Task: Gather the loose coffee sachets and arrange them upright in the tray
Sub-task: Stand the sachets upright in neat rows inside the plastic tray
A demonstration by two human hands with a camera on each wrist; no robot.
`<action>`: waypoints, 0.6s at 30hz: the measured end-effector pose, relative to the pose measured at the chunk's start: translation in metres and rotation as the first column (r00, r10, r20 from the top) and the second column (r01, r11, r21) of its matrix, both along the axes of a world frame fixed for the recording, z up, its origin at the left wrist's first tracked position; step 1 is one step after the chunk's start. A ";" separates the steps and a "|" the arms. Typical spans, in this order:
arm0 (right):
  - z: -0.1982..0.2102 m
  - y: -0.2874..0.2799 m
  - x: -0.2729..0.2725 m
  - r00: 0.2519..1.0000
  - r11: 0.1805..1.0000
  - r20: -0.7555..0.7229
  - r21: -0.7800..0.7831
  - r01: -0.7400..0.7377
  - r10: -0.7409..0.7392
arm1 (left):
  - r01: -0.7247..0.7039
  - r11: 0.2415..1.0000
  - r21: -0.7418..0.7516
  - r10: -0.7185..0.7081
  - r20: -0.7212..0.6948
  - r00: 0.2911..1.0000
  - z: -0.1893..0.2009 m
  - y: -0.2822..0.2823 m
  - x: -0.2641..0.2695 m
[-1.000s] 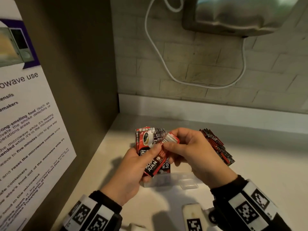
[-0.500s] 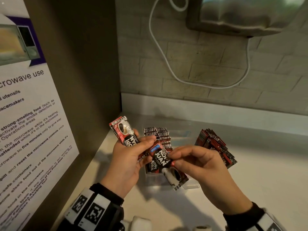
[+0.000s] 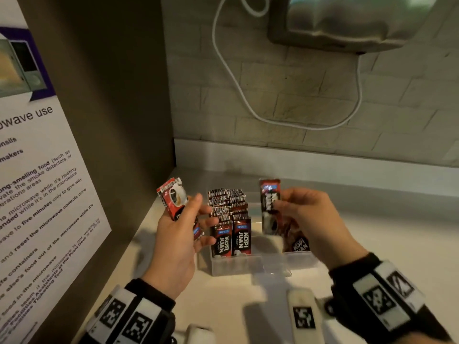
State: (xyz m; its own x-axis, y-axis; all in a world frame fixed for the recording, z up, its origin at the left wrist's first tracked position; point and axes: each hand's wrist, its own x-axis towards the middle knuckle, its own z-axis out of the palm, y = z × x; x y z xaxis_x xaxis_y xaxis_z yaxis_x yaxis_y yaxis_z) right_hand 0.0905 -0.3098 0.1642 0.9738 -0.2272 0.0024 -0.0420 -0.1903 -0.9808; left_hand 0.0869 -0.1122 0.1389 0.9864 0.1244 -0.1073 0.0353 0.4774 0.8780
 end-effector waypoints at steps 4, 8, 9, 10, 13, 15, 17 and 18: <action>-0.008 -0.008 0.034 0.984 0.984 -0.030 0.032 0.175 -0.174 | -0.024 1.000 -0.002 0.024 -0.071 0.997 -0.006 0.001 0.001; -0.029 -0.001 0.060 0.970 0.970 -0.060 -0.069 0.233 -0.237 | -0.010 1.000 0.004 0.010 -0.080 0.997 -0.009 -0.001 0.000; -0.033 0.001 0.064 0.969 0.970 -0.077 -0.093 0.226 -0.233 | -0.007 1.000 0.004 0.007 -0.080 0.997 -0.008 -0.001 0.000; -0.037 0.003 0.069 0.970 0.972 -0.101 -0.102 0.213 -0.223 | -0.006 1.000 0.003 0.007 -0.079 0.997 -0.008 -0.001 -0.001; -0.048 0.009 0.083 0.960 0.975 -0.189 -0.119 0.188 -0.208 | -0.010 1.000 0.000 0.010 -0.074 0.997 -0.007 -0.001 -0.002; -0.055 0.010 0.093 0.951 0.976 -0.236 -0.129 0.174 -0.200 | -0.015 1.000 0.005 0.015 -0.069 0.997 -0.007 0.000 -0.003; -0.063 0.010 0.101 0.944 0.985 -0.286 -0.098 0.144 -0.166 | -0.023 1.000 0.008 0.023 -0.066 0.998 -0.007 0.002 -0.004; -0.066 0.010 0.103 0.942 0.989 -0.302 -0.075 0.131 -0.148 | -0.026 1.000 0.008 0.026 -0.065 0.998 -0.007 0.002 -0.004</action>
